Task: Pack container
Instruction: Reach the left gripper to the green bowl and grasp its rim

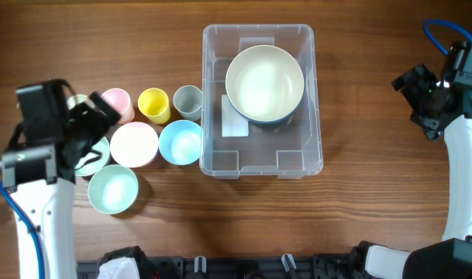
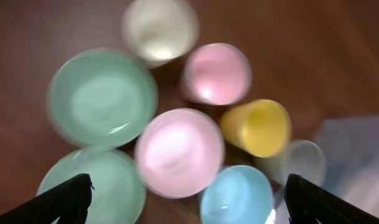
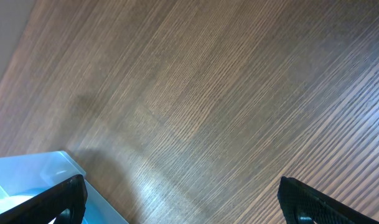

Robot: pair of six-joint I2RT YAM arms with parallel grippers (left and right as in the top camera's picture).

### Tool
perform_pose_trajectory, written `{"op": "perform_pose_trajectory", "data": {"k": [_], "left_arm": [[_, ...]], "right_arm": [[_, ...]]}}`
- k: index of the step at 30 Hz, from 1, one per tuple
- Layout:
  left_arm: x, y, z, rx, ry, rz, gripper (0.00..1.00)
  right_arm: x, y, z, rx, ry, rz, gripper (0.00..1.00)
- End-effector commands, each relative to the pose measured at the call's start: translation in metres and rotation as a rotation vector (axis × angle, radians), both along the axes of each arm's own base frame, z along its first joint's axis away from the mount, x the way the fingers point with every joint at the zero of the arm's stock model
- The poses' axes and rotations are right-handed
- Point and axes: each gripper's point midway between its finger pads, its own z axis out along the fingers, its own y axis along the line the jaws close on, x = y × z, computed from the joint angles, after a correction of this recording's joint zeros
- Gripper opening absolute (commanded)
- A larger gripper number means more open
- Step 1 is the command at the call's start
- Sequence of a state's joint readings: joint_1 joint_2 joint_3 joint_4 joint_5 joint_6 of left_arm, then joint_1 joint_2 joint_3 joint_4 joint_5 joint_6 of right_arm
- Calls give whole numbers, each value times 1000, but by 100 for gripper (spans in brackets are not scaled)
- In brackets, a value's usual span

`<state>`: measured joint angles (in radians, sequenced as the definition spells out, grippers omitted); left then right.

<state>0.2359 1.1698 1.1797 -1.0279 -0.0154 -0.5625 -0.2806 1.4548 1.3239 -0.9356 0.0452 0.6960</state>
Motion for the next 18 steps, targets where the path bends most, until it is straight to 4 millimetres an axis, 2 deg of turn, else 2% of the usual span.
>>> {"op": "perform_pose_trajectory", "data": {"k": [1, 5, 8, 11, 14, 18], "left_arm": [[-28, 32, -28, -158, 133, 304, 100], [-57, 27, -56, -277, 307, 359, 100], [-81, 16, -90, -294, 423, 324, 100], [-89, 10, -112, -311, 455, 327, 98], [-98, 8, -145, -332, 462, 382, 96], [-104, 7, -166, -335, 459, 398, 95]], "right_arm": [[2, -2, 1, 6, -6, -15, 99], [3, -2, 1, 6, -7, -14, 100], [3, -2, 1, 6, -7, -14, 100], [3, -2, 1, 6, -7, -15, 100], [3, -2, 1, 6, -7, -14, 100], [3, -2, 1, 6, -7, -15, 100]]}}
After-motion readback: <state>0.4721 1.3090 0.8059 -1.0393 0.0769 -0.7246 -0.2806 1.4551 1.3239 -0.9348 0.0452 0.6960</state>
